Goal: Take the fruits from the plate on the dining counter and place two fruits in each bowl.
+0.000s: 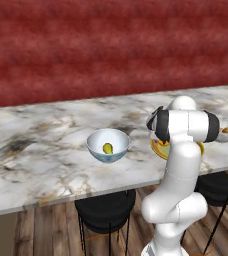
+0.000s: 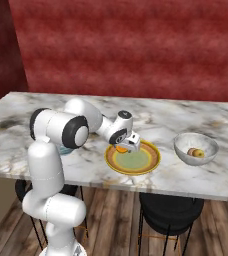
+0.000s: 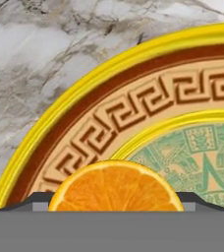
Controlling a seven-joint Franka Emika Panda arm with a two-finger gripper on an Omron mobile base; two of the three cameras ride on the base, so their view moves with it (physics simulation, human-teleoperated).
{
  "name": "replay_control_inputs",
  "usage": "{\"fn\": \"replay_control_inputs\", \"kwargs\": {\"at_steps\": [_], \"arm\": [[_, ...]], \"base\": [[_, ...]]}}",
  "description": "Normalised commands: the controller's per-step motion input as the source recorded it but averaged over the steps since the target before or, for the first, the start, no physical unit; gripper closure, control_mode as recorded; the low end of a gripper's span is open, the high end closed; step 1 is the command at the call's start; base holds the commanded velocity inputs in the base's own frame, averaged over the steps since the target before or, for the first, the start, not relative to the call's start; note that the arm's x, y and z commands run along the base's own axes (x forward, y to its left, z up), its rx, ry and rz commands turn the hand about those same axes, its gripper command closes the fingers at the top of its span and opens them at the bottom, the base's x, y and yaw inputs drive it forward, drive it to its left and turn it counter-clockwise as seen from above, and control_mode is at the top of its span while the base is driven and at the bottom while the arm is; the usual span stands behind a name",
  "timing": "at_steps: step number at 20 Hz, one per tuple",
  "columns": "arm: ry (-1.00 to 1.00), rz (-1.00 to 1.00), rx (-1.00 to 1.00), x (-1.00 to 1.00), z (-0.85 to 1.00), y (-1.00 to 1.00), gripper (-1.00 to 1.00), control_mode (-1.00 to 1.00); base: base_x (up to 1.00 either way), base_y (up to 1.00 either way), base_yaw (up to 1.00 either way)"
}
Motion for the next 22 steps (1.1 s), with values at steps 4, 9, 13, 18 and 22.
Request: {"fn": "replay_control_inputs", "kwargs": {"at_steps": [4,9,13,18,22], "arm": [[0.00,0.00,0.00,-0.08,0.22,0.01,1.00,-1.00],[0.04,0.00,0.00,-0.43,0.88,0.07,1.00,-1.00],[0.07,0.00,0.00,-0.68,1.00,0.46,1.00,-1.00],[0.12,0.01,0.00,-0.34,0.85,0.95,1.00,-1.00],[0.14,0.09,0.00,-0.10,0.61,1.00,1.00,-1.00]], "base": [[0.00,0.00,0.00],[0.00,0.00,0.00],[0.00,0.00,0.00],[0.00,0.00,0.00],[0.00,0.00,0.00]]}}
